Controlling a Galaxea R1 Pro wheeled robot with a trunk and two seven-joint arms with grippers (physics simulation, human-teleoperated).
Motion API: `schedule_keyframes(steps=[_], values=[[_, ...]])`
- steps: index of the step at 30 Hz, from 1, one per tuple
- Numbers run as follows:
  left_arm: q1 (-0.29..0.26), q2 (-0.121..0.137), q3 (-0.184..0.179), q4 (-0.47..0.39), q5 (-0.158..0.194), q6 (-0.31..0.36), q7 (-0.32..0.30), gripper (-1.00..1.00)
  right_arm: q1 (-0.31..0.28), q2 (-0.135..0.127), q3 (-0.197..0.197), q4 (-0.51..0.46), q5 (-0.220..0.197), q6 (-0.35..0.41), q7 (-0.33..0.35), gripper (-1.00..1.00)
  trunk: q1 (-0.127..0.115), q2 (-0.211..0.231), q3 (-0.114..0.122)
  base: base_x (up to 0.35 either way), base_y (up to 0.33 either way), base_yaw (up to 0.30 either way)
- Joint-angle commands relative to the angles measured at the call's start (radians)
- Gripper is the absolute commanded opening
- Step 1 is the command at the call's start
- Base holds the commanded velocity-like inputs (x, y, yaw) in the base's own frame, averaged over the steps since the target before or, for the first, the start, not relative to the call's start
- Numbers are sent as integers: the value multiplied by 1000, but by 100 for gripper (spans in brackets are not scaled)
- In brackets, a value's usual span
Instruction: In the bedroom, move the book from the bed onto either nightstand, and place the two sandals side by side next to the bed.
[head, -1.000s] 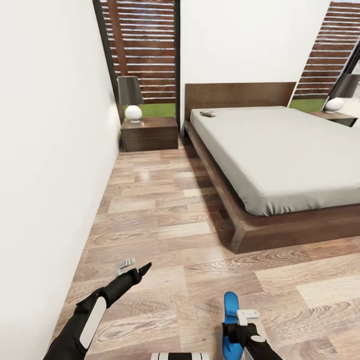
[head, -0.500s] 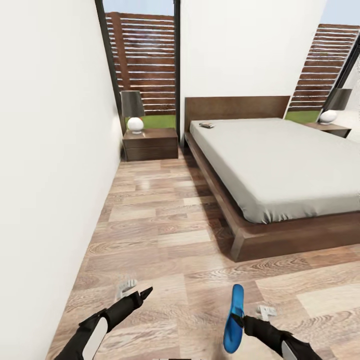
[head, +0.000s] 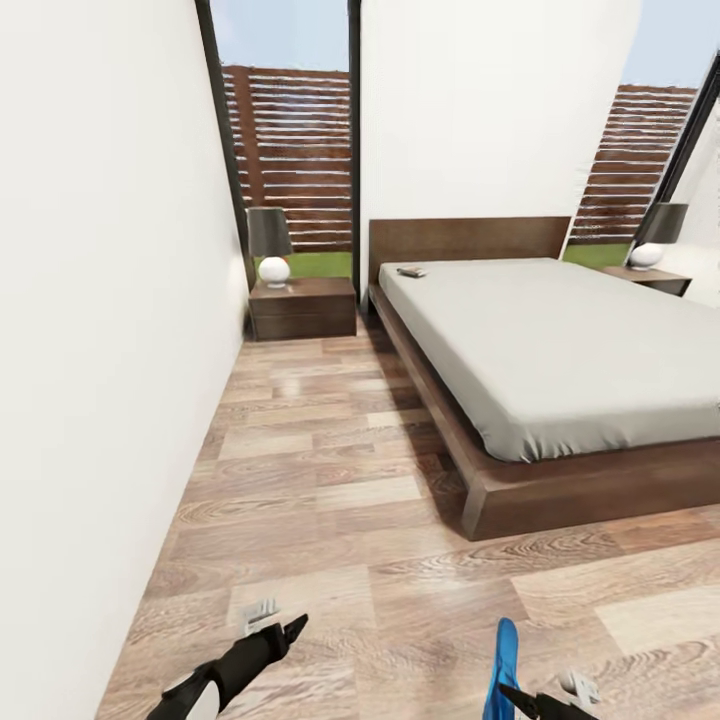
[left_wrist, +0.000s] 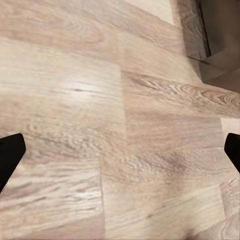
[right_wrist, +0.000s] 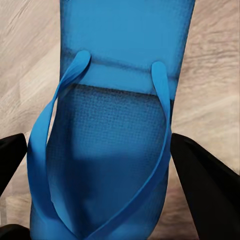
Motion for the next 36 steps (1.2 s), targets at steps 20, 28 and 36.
schedule_keyframes(steps=[20,28,36], values=[[0,-4,2,40,-36,-13,-1,100,0,0,-9,25,4,-10,-1,-100,-9,4,77,0,0,0],[0,-7,3,74,-39,-14,-1,100,0,0,-8,25,4,-10,2,-100,-13,6,108,0,0,0],[0,-7,2,77,-39,-15,0,100,0,0,-9,25,4,-10,1,-100,-16,8,138,0,0,0]])
